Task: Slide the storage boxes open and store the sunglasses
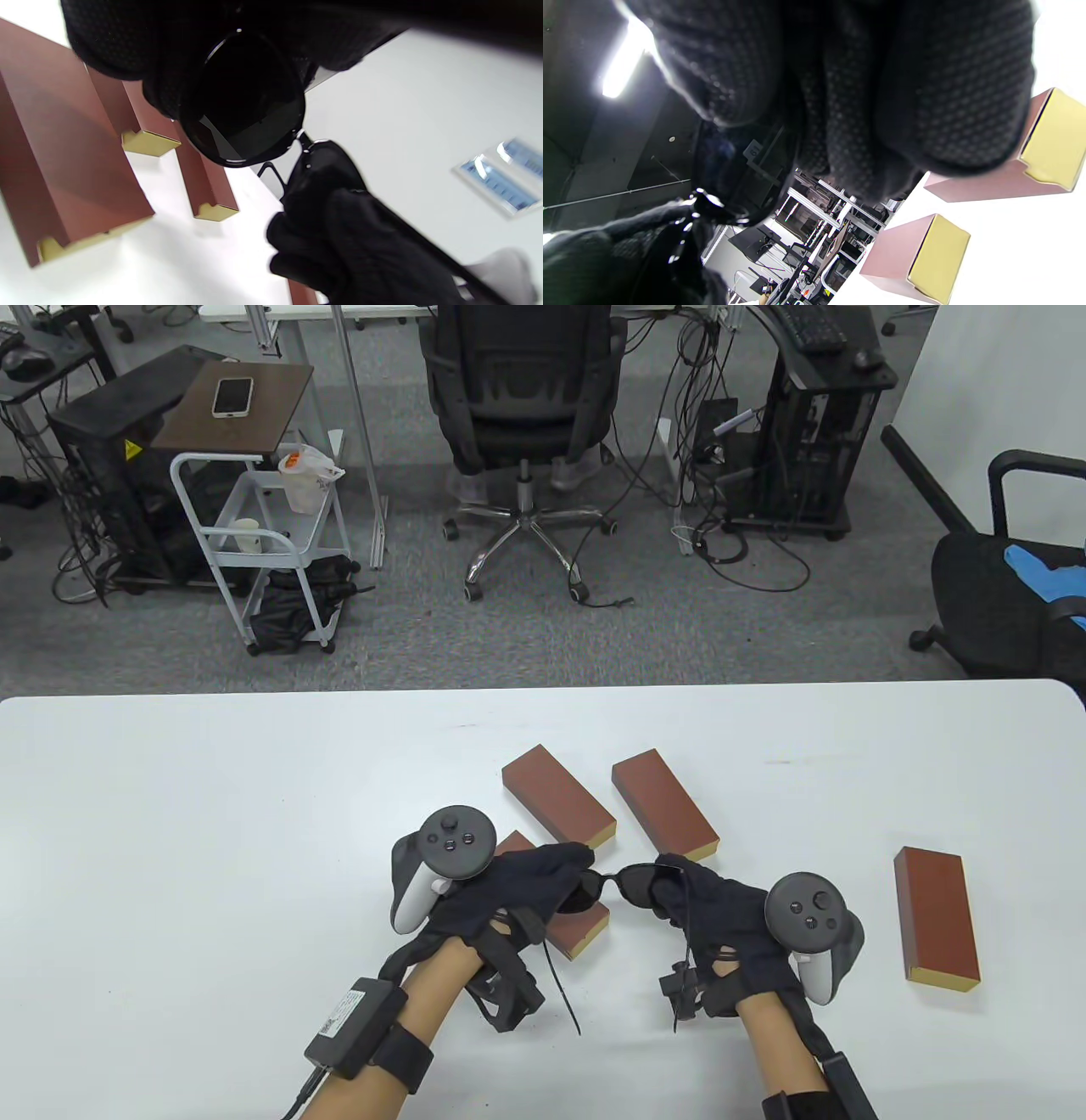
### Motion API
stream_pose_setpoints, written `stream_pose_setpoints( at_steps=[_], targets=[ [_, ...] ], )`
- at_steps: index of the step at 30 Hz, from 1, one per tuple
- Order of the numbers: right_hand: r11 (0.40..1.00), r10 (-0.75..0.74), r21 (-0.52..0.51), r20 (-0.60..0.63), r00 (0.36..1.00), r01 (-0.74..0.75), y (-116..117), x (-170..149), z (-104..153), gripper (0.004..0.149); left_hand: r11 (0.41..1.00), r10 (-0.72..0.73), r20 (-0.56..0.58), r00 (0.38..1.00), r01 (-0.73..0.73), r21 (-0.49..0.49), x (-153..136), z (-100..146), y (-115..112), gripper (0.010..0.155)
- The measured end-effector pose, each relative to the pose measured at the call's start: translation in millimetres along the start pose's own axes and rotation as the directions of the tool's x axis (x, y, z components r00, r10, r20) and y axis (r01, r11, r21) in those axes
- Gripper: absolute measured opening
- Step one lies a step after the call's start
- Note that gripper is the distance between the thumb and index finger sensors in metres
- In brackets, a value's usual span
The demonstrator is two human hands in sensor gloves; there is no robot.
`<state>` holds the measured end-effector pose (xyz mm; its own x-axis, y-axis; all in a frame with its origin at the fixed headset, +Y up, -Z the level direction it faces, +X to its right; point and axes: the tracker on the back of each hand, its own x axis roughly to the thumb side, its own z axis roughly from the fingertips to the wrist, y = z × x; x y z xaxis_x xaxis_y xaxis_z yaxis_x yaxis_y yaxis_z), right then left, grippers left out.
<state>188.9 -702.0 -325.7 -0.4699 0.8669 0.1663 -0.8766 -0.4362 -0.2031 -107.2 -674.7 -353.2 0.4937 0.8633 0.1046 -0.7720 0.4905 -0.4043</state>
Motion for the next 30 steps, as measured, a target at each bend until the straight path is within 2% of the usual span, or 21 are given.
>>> stream_pose_setpoints(
  at_steps=[2, 4, 6, 7, 9, 11, 16, 20, 21, 26, 30],
  targets=[
    [1.000, 0.008, -0.009, -0.013, 1.000, -0.008, 2.8, 1.3, 0.2, 0.045, 0.998, 0.065, -0.013, 0.998, -0.066, -0.012, -6.6, 4.4, 0.5, 0.056],
    [1.000, 0.021, -0.015, -0.040, 0.999, -0.022, 5.4, 2.7, 0.8, 0.045, 0.980, 0.196, -0.013, 0.980, -0.197, -0.036, -17.5, 7.5, -1.0, 0.059],
    [0.999, 0.025, -0.031, -0.088, 0.996, -0.028, 6.4, 3.5, 2.8, 0.046, 0.928, 0.369, -0.020, 0.929, -0.369, -0.043, -30.5, 10.9, -4.8, 0.060],
    [0.999, 0.015, -0.042, -0.100, 0.995, -0.020, 7.1, 3.8, 2.9, 0.046, 0.882, 0.468, -0.025, 0.884, -0.468, -0.049, -38.0, 12.7, -8.1, 0.062],
    [0.998, -0.011, -0.055, -0.144, 0.990, 0.003, 8.3, 4.3, 4.9, 0.046, 0.812, 0.581, -0.026, 0.813, -0.582, -0.054, -48.5, 15.2, -13.7, 0.064],
    [0.998, -0.032, -0.067, -0.182, 0.983, 0.020, 10.3, 4.8, 7.5, 0.046, 0.765, 0.641, -0.014, 0.767, -0.641, -0.060, -56.0, 16.6, -18.2, 0.066],
    [0.996, -0.069, -0.072, -0.255, 0.964, 0.052, 16.8, 4.3, 12.3, 0.046, 0.705, 0.708, -0.004, 0.706, -0.707, -0.050, -66.2, 19.1, -24.8, 0.069],
    [0.994, -0.094, -0.075, -0.309, 0.946, 0.074, 22.5, 0.4, 14.9, 0.049, 0.771, 0.637, 0.003, 0.771, -0.637, -0.002, -66.0, 23.8, -25.9, 0.072],
    [0.993, -0.107, -0.076, -0.319, 0.942, 0.087, 23.7, -0.3, 15.6, 0.049, 0.769, 0.640, 0.002, 0.769, -0.640, 0.013, -66.0, 24.2, -26.6, 0.072],
    [0.991, -0.121, -0.092, -0.299, 0.947, 0.097, 26.1, 0.8, 18.7, 0.056, 0.706, 0.708, -0.033, 0.706, -0.708, 0.010, -70.4, 22.4, -30.1, 0.071],
    [0.986, -0.158, -0.087, -0.266, 0.951, 0.140, 28.1, -0.8, 17.6, 0.059, 0.685, 0.728, -0.040, 0.684, -0.728, 0.022, -73.8, 23.2, -31.6, 0.071]
  ],
)
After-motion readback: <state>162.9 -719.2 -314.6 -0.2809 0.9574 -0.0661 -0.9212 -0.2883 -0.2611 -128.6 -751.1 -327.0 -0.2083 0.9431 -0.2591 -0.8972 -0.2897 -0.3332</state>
